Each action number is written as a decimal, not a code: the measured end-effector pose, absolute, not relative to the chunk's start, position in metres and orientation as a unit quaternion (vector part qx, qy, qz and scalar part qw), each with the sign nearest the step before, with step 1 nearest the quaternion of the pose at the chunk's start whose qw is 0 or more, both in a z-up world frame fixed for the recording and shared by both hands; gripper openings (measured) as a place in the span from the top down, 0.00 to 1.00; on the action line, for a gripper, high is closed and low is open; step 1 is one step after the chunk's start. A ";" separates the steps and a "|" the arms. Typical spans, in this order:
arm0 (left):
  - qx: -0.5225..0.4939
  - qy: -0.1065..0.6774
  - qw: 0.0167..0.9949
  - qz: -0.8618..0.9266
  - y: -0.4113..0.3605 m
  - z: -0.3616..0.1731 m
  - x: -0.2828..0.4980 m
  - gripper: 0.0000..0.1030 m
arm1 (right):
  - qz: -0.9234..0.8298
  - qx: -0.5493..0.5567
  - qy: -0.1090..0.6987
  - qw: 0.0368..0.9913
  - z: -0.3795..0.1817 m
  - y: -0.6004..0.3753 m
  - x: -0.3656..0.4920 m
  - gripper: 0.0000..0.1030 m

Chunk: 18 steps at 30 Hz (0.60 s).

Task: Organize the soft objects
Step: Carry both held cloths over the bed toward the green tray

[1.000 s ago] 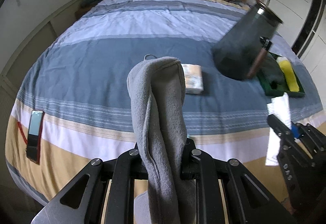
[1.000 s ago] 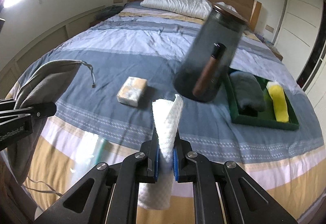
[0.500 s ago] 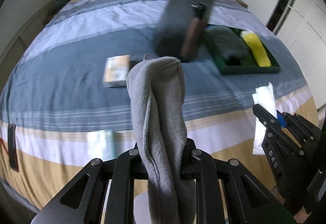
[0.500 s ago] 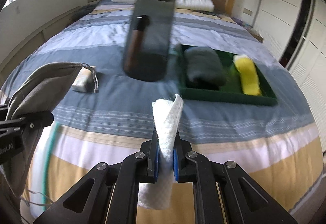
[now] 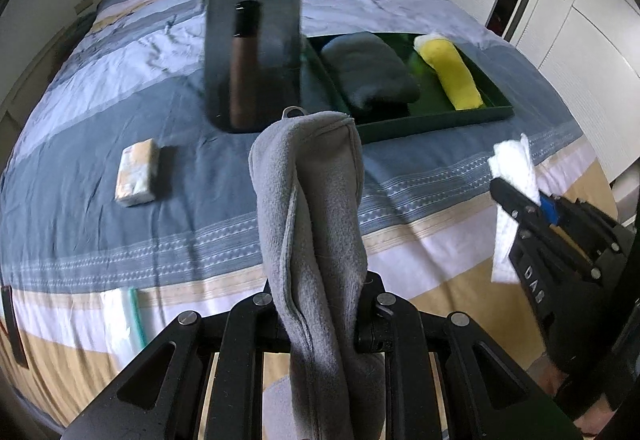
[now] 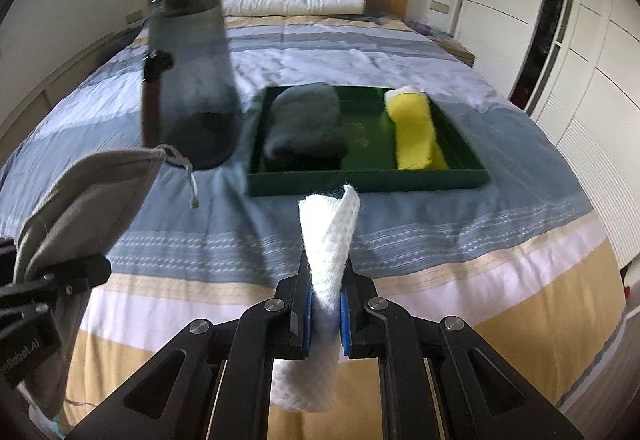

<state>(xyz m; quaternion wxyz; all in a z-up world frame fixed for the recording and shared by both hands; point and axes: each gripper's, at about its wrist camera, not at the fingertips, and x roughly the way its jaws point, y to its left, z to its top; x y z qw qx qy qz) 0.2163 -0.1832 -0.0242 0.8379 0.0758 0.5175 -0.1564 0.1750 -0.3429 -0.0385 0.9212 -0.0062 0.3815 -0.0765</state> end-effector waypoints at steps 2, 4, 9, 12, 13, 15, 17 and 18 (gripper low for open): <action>0.079 0.517 0.838 -0.157 -0.192 -0.025 0.219 0.86 | -0.082 -0.001 0.378 0.922 -0.036 -0.352 0.176 0.91; 0.078 0.517 0.838 -0.157 -0.198 -0.025 0.223 0.86 | -0.087 0.003 0.376 0.922 -0.036 -0.361 0.178 0.91; 0.084 0.513 0.840 -0.153 -0.219 -0.026 0.232 0.86 | -0.096 0.010 0.373 0.923 -0.038 -0.383 0.184 0.91; 0.082 0.515 0.839 -0.155 -0.229 -0.028 0.237 0.86 | -0.100 0.013 0.373 0.922 -0.040 -0.397 0.190 0.91; 0.083 0.515 0.839 -0.155 -0.233 -0.029 0.238 0.86 | -0.101 0.013 0.373 0.922 -0.040 -0.400 0.192 0.91; 0.085 0.515 0.839 -0.156 -0.241 -0.030 0.241 0.86 | -0.103 0.013 0.371 0.923 -0.041 -0.407 0.195 0.91; 0.085 0.514 0.839 -0.158 -0.247 -0.030 0.243 0.86 | -0.104 0.014 0.370 0.923 -0.041 -0.412 0.199 0.91; 0.086 0.513 0.839 -0.157 -0.250 -0.030 0.243 0.86 | -0.105 0.014 0.368 0.924 -0.040 -0.416 0.200 0.91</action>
